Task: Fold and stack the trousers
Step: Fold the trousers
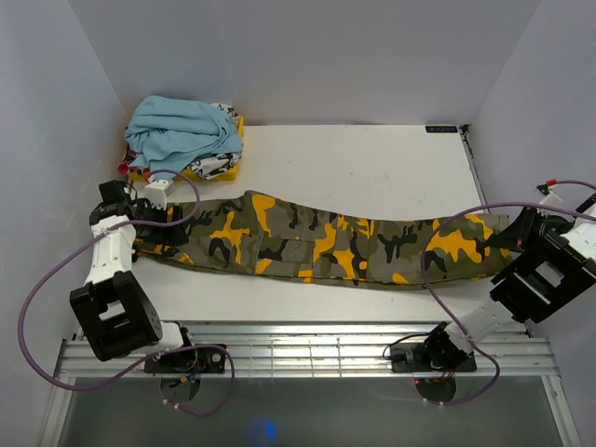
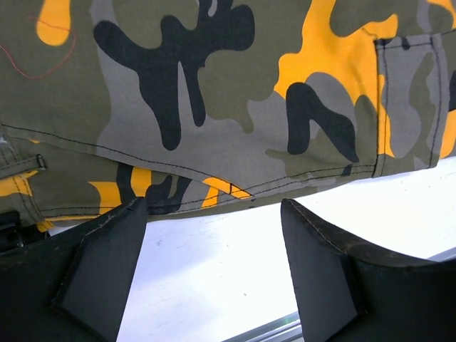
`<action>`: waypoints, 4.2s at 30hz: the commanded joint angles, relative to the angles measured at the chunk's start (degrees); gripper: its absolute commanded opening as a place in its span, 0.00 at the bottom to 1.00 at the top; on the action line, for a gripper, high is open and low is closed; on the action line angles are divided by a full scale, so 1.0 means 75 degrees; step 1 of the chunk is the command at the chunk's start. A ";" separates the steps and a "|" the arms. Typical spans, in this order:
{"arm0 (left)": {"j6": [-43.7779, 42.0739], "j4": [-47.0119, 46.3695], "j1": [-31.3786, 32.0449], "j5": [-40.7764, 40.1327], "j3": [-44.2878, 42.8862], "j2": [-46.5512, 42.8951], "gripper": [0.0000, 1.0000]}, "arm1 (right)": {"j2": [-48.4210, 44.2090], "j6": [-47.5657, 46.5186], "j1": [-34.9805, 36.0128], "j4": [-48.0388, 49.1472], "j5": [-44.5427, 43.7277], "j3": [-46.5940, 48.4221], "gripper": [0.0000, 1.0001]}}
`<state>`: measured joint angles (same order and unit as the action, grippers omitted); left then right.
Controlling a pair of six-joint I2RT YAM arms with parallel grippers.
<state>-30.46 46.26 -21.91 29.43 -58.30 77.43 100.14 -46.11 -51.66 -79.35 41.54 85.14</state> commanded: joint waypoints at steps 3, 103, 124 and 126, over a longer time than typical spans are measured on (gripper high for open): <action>-0.0193 -0.0332 -0.0125 -0.0057 0.0180 0.0421 0.84 | -0.1186 0.0474 -0.0122 0.0572 0.2215 -0.0582 0.08; 0.3415 -0.1819 0.3401 0.1584 -0.0043 0.1722 0.78 | -0.0767 0.5163 0.6642 0.6373 0.0344 -0.3453 0.90; 0.4319 -0.2488 0.3765 0.0846 -0.0136 0.2895 0.03 | 0.1003 0.5984 0.6829 0.8201 0.1094 -0.4579 0.88; 0.4319 -0.2512 0.3777 0.0729 -0.0160 0.2907 0.00 | 0.1074 0.5960 0.6864 0.8178 0.1094 -0.4649 0.86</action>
<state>2.02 28.47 6.20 36.82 -58.24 99.48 104.77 0.64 -1.28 -18.85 55.75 52.73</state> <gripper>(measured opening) 0.024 0.863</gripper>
